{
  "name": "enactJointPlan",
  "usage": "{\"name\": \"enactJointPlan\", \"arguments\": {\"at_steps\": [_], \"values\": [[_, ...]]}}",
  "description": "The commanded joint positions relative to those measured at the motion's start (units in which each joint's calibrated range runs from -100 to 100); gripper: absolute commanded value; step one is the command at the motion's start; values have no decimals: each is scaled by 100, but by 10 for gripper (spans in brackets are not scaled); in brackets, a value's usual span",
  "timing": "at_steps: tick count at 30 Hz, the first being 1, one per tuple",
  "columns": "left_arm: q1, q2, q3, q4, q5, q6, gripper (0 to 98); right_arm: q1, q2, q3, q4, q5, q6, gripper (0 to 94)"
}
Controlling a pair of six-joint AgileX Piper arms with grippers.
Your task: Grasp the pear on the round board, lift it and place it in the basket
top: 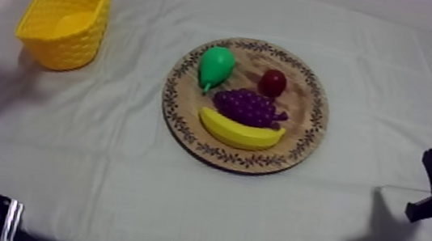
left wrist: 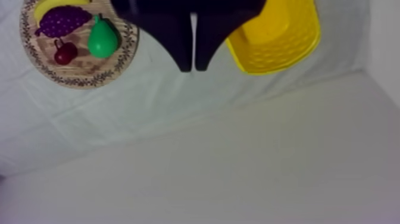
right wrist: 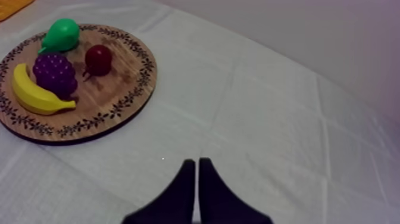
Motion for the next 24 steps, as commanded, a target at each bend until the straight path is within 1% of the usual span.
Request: {"name": "enactJointPlan", "arguments": {"at_steps": [1,6,8,11,19,24], "values": [[146,478,-394,-110,15,103,0,-8,-1,-1,0,0,-1,3],[486,1044,-890,-442,52,425,0,-10,-1,-1,0,0,-1,3],[603,1252,-1091,-530,145,519,1,-10,-1,-1,0,0,-1,3],[773,1572,-1446,-587,405,576,1,-10,-1,-1,0,0,-1,3],[1232,2437,-2334,-647,1152,683,0,-11,-1,-1,0,0,-1,3],[1532,3045,-2875,-832,1501,1116,0,-11,-1,-1,0,0,-1,3]]}}
